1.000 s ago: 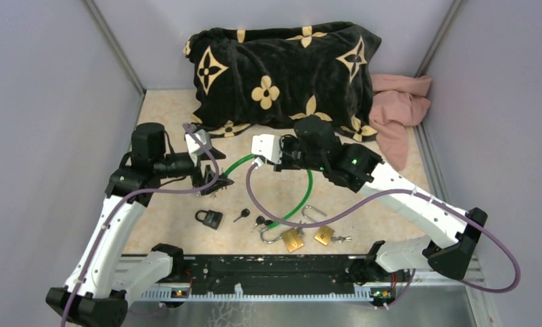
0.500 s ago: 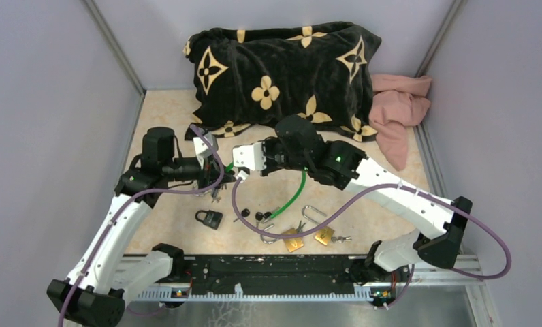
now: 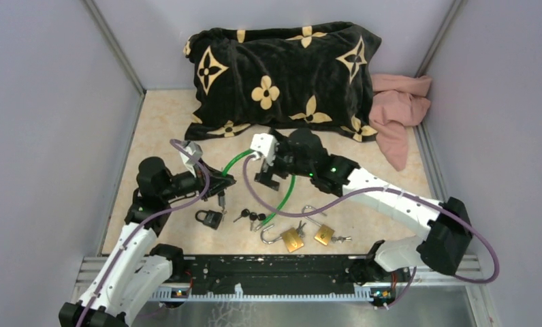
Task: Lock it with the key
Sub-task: Lock the lock.
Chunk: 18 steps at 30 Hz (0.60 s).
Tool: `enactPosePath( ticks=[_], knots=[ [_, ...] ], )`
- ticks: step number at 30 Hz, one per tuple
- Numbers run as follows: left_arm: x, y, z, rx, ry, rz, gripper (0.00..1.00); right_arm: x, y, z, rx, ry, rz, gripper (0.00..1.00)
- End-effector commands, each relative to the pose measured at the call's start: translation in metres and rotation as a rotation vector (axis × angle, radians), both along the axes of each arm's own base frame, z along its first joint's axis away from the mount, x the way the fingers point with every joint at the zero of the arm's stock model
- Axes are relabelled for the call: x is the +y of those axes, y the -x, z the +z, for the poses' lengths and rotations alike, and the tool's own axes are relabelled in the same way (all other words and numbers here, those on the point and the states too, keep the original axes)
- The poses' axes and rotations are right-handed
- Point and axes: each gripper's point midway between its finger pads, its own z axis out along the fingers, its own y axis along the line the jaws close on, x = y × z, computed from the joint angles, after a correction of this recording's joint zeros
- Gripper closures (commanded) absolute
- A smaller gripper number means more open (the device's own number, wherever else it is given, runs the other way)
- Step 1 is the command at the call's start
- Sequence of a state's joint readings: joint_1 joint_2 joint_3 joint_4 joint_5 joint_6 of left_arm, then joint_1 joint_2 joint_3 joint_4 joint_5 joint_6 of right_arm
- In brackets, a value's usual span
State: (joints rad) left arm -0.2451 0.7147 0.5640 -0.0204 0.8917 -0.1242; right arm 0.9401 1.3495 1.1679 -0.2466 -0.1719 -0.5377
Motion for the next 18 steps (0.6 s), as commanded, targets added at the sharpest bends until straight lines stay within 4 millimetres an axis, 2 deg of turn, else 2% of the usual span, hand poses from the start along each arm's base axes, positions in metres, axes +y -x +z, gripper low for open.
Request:
enactPosePath(
  ticks=[1,4,10,15,18],
  knots=[
    [0.000,-0.002,0.040,-0.109,0.152,0.023,1.00,-0.030,-0.003,0.036,0.179,-0.351,-0.126,0.02],
    [0.006,-0.004,0.041,-0.110,0.198,0.070,1.00,-0.050,0.002,0.028,0.253,-0.440,-0.199,0.02],
    [0.014,-0.003,0.044,-0.127,0.256,0.104,1.00,-0.089,-0.008,-0.032,0.496,-0.603,-0.574,0.05],
    [0.017,0.001,0.042,-0.110,0.293,0.112,1.00,-0.102,-0.011,-0.078,0.642,-0.752,-0.758,0.14],
    [0.018,0.004,0.044,-0.117,0.303,0.107,1.00,-0.100,-0.011,-0.098,0.679,-0.796,-0.764,0.17]
  ],
)
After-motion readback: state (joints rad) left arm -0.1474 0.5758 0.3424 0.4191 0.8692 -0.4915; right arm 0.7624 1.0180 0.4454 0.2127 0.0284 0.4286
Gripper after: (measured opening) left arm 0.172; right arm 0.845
